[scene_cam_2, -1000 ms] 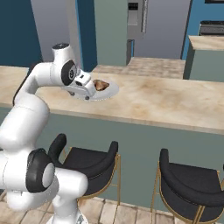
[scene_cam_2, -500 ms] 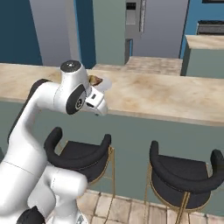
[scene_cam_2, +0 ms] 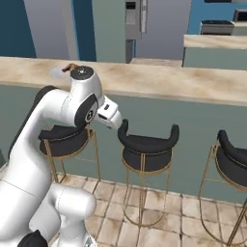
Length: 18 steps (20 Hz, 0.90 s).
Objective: Take the cheese, chicken drumstick, and mushroom from the fridge and place them on the plate on the dining counter to create an appetizer plate.
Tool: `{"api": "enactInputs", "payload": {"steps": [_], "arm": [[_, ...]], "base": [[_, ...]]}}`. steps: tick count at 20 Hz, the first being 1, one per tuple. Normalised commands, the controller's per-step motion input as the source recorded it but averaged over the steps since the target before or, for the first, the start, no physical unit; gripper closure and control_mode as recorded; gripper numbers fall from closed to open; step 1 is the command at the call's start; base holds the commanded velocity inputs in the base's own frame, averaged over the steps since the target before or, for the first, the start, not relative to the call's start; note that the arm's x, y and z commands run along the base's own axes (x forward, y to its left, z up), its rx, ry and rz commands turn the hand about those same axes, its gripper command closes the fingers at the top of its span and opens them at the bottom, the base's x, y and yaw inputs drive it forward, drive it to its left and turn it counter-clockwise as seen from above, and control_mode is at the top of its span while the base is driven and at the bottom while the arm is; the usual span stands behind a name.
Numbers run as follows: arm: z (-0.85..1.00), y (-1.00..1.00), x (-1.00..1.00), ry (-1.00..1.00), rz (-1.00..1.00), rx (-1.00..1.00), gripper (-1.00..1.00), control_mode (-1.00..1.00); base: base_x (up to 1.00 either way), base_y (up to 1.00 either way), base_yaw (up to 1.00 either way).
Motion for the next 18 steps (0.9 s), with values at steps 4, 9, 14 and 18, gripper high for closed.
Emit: {"api": "enactInputs", "payload": {"steps": [4, 9, 14, 18], "arm": [[0.00, 0.00, 0.00, 0.00, 0.00, 0.00, -1.00, 1.00], [0.00, 0.00, 0.00, 0.00, 0.00, 0.00, -1.00, 1.00], [0.00, 0.00, 0.00, 0.00, 0.00, 0.00, -1.00, 1.00], [0.00, 0.00, 0.00, 0.00, 0.00, 0.00, -1.00, 1.00]], "base": [[-0.82, -1.00, -0.04], [-0.54, -1.00, -0.06], [-0.27, -1.00, -0.08], [0.02, -1.00, -0.06]]}}
